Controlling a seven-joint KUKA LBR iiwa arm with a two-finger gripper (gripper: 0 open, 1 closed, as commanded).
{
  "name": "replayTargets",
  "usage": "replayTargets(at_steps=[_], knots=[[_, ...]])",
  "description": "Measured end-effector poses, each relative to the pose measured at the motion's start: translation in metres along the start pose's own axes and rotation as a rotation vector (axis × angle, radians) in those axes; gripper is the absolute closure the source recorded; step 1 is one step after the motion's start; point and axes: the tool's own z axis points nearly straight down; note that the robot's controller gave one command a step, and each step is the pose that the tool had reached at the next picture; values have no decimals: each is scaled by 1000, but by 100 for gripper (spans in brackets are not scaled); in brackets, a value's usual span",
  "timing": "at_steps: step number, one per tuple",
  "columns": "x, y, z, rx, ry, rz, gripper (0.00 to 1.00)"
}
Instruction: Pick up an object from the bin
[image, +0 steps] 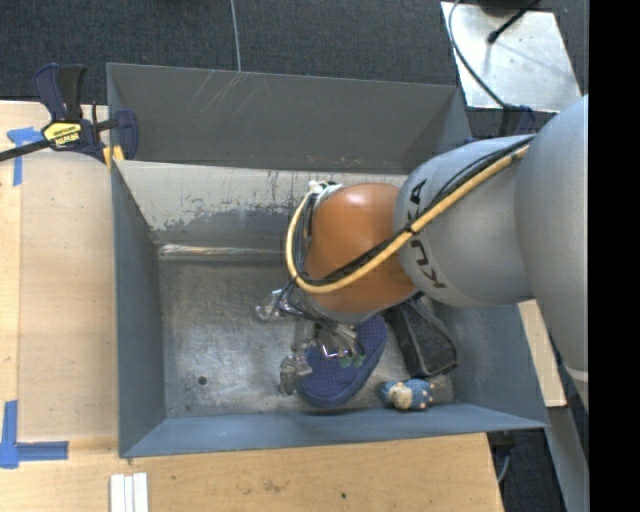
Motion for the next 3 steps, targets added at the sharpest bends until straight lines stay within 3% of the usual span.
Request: replayTargets(at_steps=[1, 2, 3], knots=[[15, -78, -6, -1, 8, -161, 0], [39, -130, 26, -12, 2, -89, 0], [8, -193, 27, -17, 2, -468, 0]])
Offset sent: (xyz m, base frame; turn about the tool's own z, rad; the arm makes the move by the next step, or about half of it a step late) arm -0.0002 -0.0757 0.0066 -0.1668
